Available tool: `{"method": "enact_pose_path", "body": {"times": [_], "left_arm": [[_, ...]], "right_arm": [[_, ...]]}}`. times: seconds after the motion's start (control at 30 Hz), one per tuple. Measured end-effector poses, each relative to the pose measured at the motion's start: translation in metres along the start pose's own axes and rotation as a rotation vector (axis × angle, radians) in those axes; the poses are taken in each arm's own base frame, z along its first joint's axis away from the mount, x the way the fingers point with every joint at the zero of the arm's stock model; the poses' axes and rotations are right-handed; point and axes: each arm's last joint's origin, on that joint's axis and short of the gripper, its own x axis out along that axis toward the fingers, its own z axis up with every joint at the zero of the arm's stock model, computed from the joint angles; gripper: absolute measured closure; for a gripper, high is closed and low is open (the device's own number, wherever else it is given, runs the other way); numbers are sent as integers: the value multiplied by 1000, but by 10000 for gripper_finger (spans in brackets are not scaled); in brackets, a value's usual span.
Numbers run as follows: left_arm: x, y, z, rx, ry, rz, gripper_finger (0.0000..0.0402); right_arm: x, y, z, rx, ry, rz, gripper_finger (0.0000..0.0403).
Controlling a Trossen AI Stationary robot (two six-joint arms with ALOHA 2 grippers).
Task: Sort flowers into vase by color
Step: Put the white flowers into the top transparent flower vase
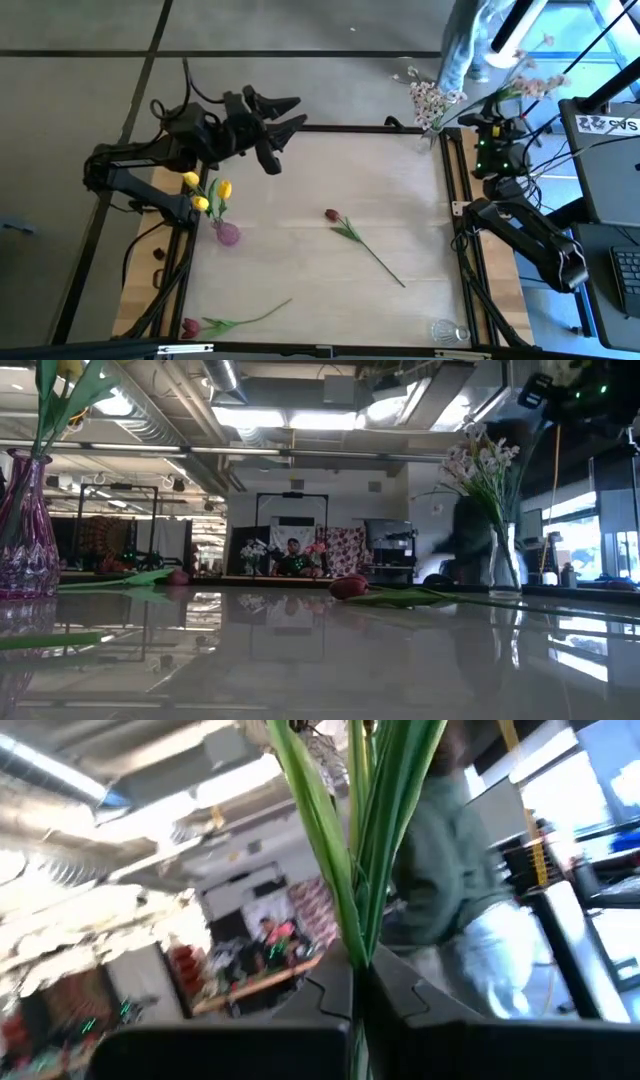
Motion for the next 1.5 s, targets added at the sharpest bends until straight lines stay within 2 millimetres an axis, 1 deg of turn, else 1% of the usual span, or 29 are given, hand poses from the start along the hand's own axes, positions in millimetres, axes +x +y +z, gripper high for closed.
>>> {"method": "enact_pose_path", "body": {"times": [0.1,0.3,0.4,0.57,0.67,0.83,1.0,1.17,1.33,1.4,1.5], "left_arm": [[-2,1,3,-3,-8,0,194],[-7,2,8,-8,-24,-1,194],[-8,3,9,26,-24,-1,194],[-8,3,10,37,-28,-1,194],[-8,3,8,29,-7,-1,194],[-8,3,2,-4,45,10,194],[-7,11,1,-22,68,50,194],[-7,13,-9,-31,158,57,194],[-7,15,-10,-29,168,63,194],[-7,15,-10,-28,172,64,194],[-8,13,-10,-34,176,55,194]], "right_arm": [[-4,-4,-6,18,-44,-19,399],[-6,-7,-14,-20,-20,-36,398],[-7,-8,-16,-42,-23,-38,397],[-12,-12,-20,1,-85,-10,397],[-14,-13,-21,20,-124,24,397],[-18,-15,-26,-13,-140,39,397],[-22,-17,-28,-25,-194,76,396],[-23,-20,-42,-90,-158,63,396],[-27,-25,-51,-67,-159,56,396],[-29,-25,-50,-19,-175,74,396],[-30,-25,-42,-12,-245,77,396]]}}
